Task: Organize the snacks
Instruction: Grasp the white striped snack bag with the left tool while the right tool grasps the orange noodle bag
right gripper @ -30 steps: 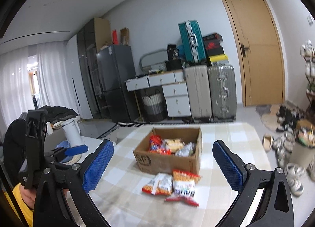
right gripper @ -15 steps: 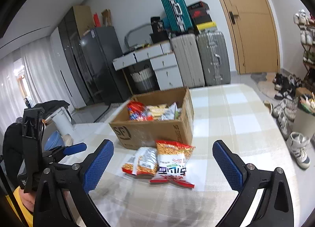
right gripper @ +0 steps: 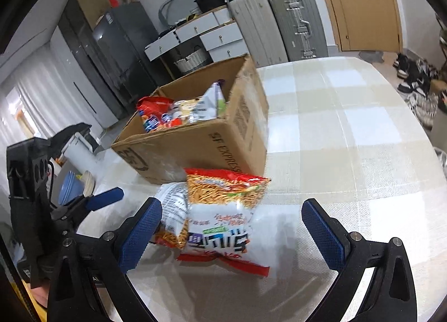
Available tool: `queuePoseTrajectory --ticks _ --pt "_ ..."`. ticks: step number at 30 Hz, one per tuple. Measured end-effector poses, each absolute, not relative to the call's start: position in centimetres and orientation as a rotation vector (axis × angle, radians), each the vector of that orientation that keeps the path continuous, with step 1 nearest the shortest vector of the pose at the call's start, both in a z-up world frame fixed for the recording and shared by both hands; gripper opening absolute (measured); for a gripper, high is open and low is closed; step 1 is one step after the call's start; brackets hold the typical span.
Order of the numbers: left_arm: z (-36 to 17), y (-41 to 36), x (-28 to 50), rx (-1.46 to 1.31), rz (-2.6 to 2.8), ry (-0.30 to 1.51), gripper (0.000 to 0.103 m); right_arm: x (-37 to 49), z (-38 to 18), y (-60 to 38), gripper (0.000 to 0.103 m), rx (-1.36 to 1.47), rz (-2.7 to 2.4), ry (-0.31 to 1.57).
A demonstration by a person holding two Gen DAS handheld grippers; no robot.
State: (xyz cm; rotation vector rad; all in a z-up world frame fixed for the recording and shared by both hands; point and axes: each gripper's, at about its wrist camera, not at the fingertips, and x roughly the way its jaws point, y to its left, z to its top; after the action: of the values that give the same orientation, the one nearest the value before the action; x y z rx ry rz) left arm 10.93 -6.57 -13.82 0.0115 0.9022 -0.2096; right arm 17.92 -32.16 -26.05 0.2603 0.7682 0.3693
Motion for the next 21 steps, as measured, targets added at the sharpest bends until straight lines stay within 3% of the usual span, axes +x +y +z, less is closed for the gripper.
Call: queuePoseTrajectory --ticks 9,12,17,21 --pt "-17.3 -8.9 15.7 -0.001 -0.214 0.942 0.102 18.6 -27.5 -32.8 0.102 0.298 0.380 0.803" --pt "-17.9 -9.1 16.8 -0.027 -0.244 0.934 0.090 18.5 -27.6 -32.3 0.102 0.280 0.392 0.808" --pt "-18.6 -9.6 18.8 -0.095 -0.367 0.957 0.047 18.9 -27.6 -31.6 0.102 0.267 0.398 0.824" --pt "-19.0 -10.2 20.6 -0.110 -0.356 0.969 0.050 18.8 -27.5 -31.5 0.102 0.271 0.398 0.823"
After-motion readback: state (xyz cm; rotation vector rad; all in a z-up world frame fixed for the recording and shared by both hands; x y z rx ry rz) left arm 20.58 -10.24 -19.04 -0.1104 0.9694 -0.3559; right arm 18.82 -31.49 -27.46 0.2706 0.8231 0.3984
